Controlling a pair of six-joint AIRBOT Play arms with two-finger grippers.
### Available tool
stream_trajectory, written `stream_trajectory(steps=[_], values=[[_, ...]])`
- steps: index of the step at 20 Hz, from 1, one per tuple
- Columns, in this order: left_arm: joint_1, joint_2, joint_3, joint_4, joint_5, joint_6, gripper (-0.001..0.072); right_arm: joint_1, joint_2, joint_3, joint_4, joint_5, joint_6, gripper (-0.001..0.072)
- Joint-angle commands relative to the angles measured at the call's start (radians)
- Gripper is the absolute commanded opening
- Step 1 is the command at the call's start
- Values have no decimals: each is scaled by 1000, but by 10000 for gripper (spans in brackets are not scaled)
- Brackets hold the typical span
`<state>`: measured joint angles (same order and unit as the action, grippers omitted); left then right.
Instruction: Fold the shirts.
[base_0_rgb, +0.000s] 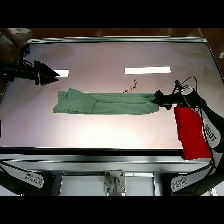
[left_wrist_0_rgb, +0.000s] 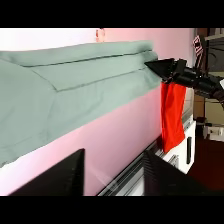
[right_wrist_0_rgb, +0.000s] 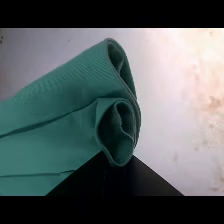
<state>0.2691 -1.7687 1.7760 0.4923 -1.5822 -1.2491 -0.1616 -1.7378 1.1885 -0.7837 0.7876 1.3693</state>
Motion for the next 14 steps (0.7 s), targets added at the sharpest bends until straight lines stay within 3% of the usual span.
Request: stream_trajectory(steps=[1,2,6,14], values=[[-60,8,0,-21,3,55,146,5,79,1,19,10,-74,58],[-89,8,0,-21,11,80,40,5,122,1,19,27,-74,59],[-257,7,-12,71,163,115,34,15,321,1,17,153,-68,59],[-600,5,-230,122,448,112,34,15,643,1,7,349,117,59]])
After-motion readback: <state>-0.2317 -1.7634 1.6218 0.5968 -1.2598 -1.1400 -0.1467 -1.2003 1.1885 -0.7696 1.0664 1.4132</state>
